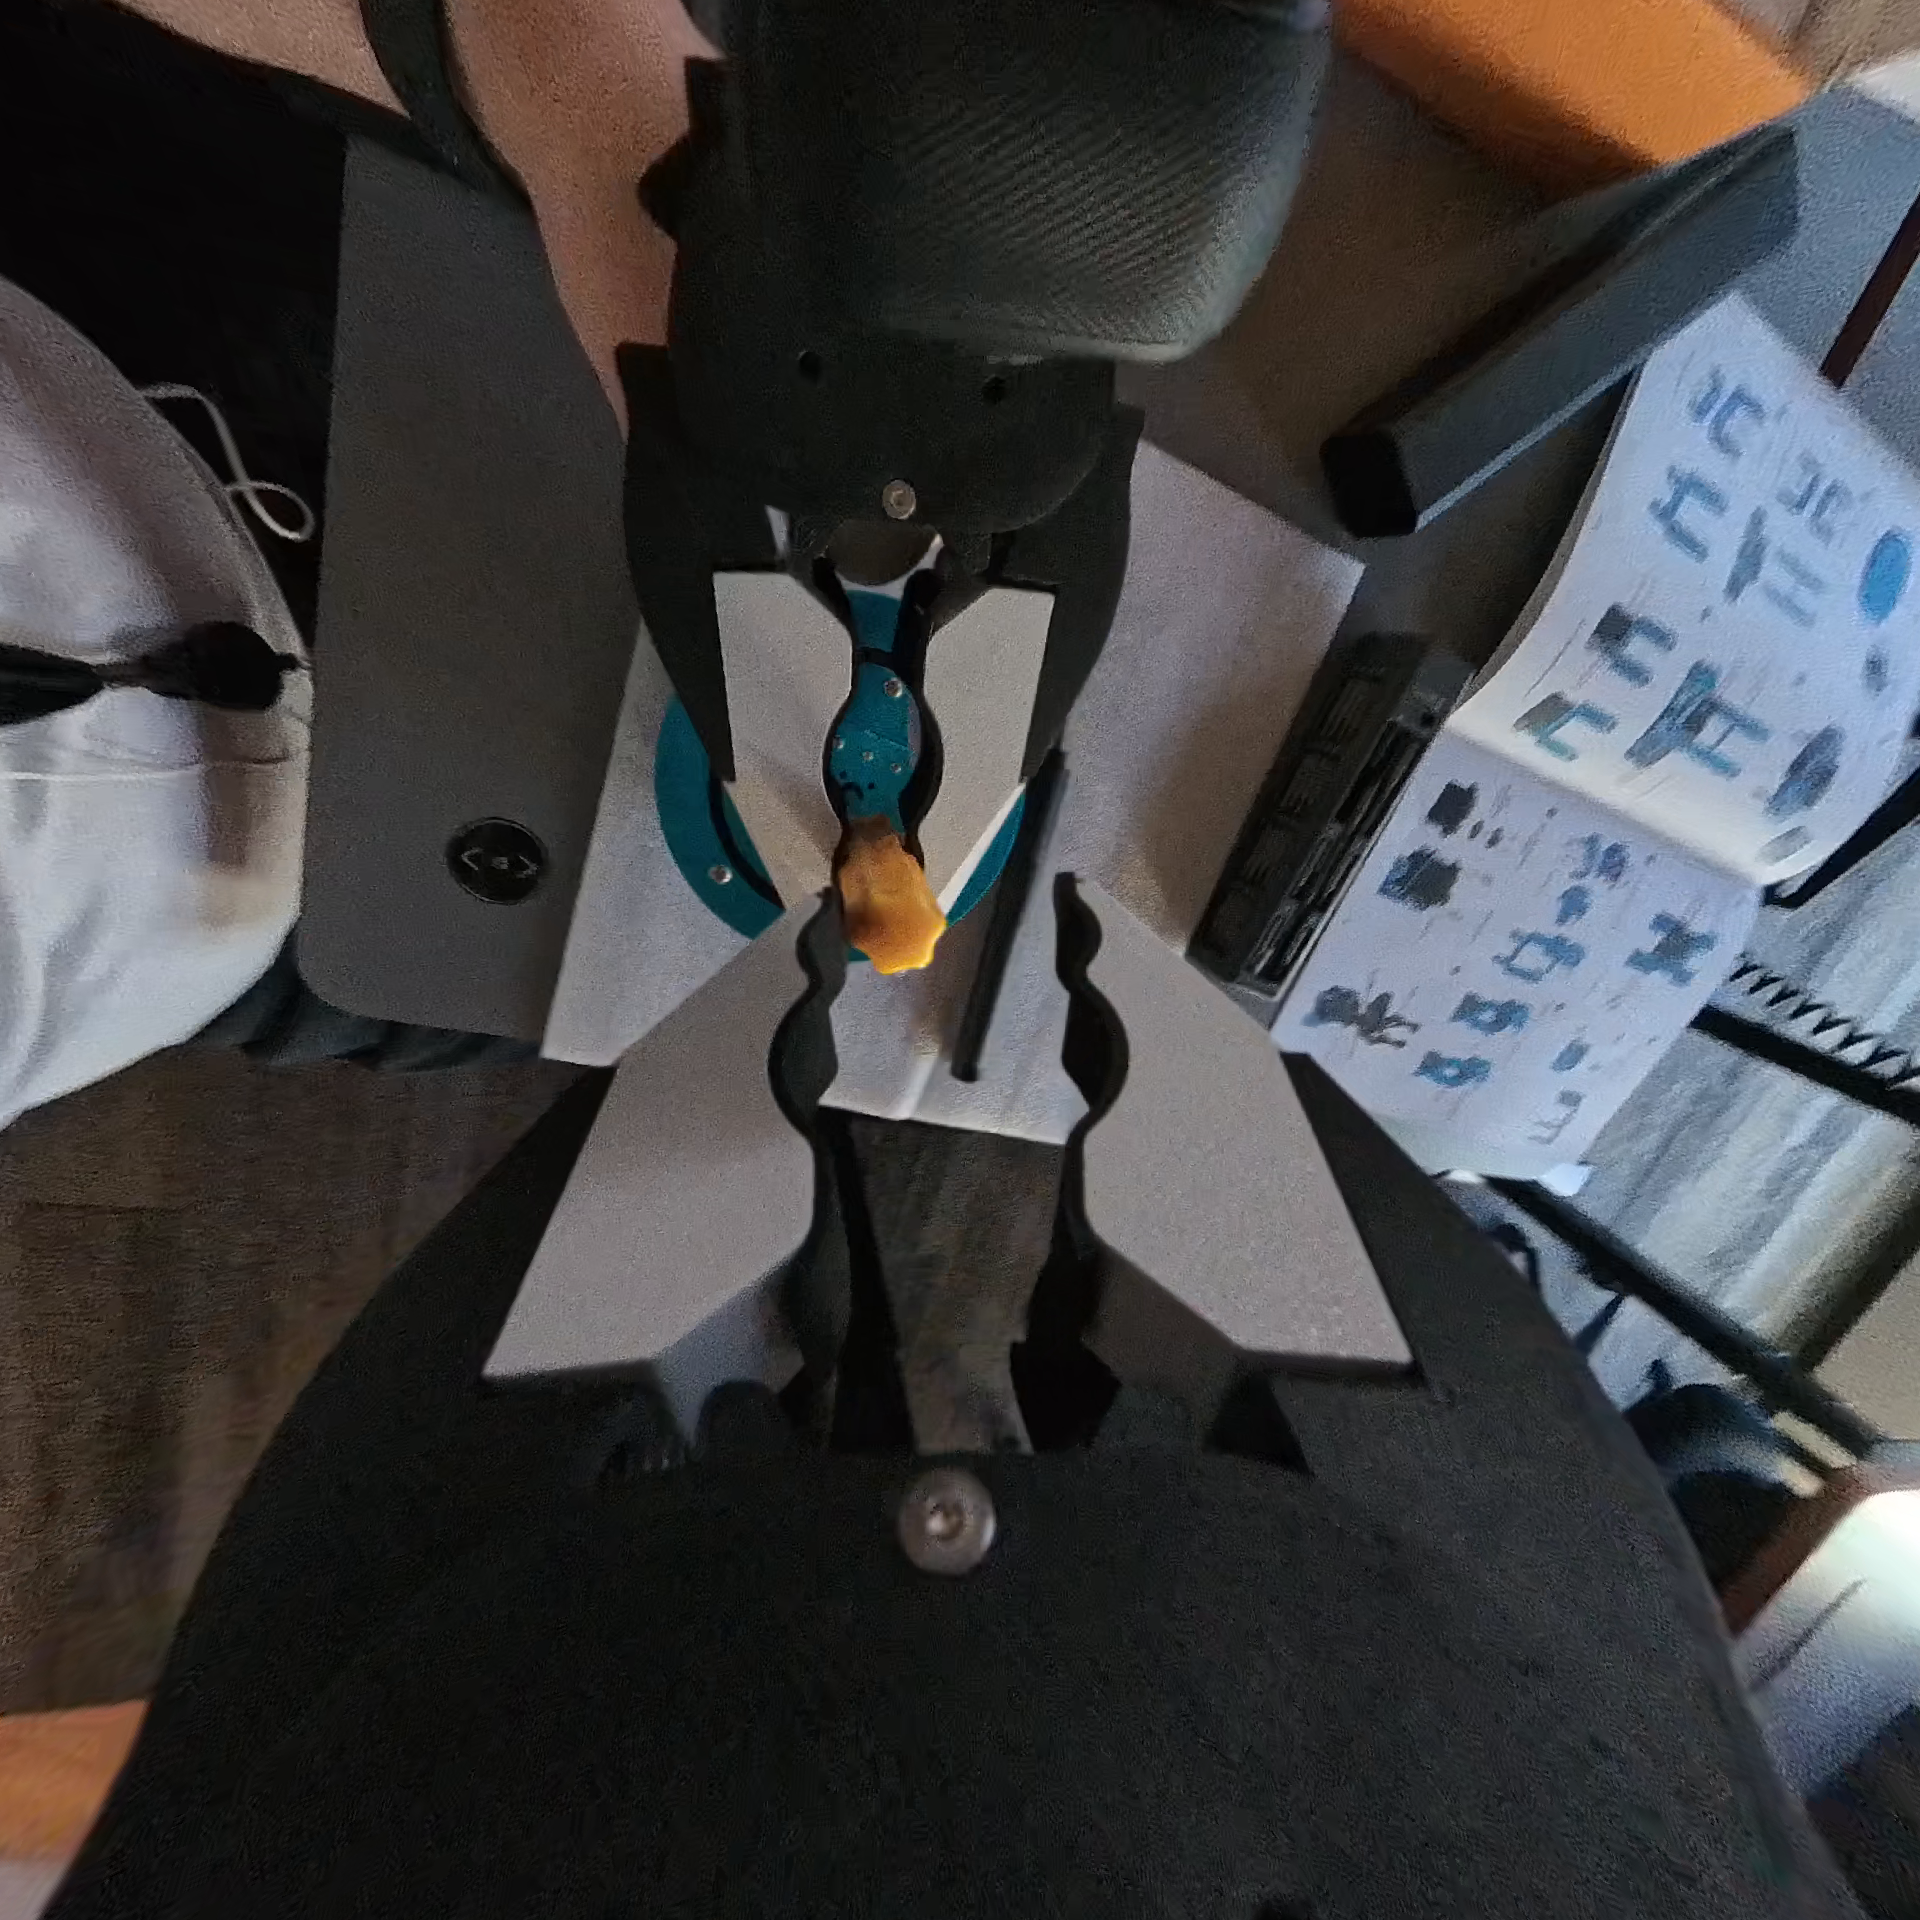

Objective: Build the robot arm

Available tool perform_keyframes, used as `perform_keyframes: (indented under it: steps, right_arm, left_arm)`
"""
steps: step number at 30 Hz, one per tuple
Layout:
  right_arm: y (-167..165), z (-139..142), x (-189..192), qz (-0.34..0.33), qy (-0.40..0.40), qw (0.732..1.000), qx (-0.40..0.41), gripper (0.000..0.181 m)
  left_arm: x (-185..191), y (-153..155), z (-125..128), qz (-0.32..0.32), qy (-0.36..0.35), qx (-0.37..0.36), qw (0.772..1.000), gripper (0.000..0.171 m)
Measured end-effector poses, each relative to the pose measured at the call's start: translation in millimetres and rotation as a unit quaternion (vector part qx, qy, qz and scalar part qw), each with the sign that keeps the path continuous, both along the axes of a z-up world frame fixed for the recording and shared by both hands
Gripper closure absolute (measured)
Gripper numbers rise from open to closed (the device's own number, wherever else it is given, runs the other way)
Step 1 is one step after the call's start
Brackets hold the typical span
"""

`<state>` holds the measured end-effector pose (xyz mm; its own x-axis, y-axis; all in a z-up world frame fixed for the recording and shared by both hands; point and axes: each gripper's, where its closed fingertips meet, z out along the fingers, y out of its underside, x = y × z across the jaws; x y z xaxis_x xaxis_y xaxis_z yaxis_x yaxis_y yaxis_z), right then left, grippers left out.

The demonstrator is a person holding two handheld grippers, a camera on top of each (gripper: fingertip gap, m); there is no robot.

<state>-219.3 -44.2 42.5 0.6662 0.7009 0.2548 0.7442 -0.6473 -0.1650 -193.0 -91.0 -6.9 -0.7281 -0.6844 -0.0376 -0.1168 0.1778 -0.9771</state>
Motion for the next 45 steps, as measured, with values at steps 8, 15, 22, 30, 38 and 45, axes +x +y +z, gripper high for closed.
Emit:
perform_keyframes:
  steps: [8, 15, 22, 30, 38, 45]
  right_arm:
    - [-11.2, -5.4, 1.1, -0.134, 0.048, 0.988, -0.060, 0.163]
    - [-7.4, -3.3, 3.9, -0.006, 0.030, 0.999, -0.035, 0.149]
    - [-13.1, -8.5, -0.1, -0.033, 0.042, 0.997, -0.058, 0.165]
    - [0.7, 0.1, 8.0, -0.035, 0.033, 0.999, -0.001, 0.136]
    - [-8.6, -4.9, -2.0, -0.048, 0.059, 0.996, -0.038, 0.164]
    - [-0.1, -1.3, -3.5, -0.030, 0.041, 0.999, 0.005, 0.146]
  left_arm:
    - [2.3, 0.5, 0.0, 0.005, 0.001, 0.002, 1.000, 0.162]
    - [1.2, 0.8, 0.4, 0.001, 0.001, 0.000, 1.000, 0.162]
    - [-1.0, 1.6, 0.4, 0.000, -0.001, 0.001, 1.000, 0.162]
    - [0.4, 1.6, 1.0, -0.001, 0.002, -0.006, 1.000, 0.162]
    - [0.6, 0.6, 1.0, -0.002, 0.002, -0.006, 1.000, 0.163]
    - [0.8, 0.7, 0.9, -0.003, 0.003, -0.005, 1.000, 0.162]
